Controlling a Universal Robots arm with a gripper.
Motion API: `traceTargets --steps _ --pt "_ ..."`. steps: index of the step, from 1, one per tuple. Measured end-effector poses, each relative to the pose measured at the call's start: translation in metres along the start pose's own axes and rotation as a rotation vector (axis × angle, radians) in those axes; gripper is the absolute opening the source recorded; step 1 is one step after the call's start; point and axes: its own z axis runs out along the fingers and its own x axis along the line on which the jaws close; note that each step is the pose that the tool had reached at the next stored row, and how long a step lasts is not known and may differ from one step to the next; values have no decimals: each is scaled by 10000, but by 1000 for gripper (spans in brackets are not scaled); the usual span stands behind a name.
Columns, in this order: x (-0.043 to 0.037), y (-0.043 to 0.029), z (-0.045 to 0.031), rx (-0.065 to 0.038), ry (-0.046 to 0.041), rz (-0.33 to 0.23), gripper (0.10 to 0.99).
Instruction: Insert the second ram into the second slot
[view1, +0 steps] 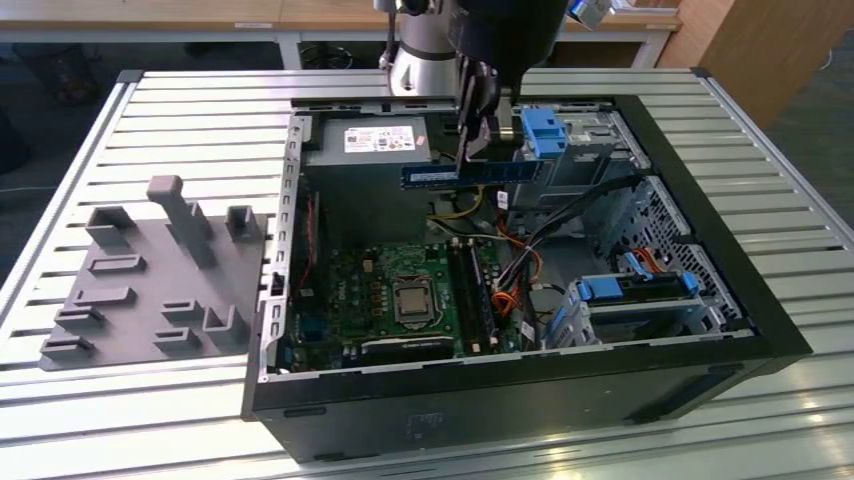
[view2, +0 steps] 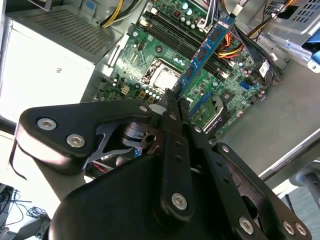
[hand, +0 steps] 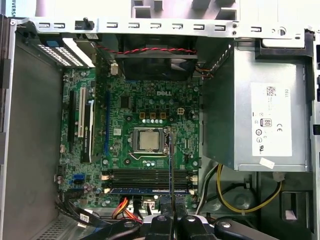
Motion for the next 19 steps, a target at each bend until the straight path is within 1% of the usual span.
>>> traceTargets --steps 19 --pt "43 0 -1 0 0 0 133"
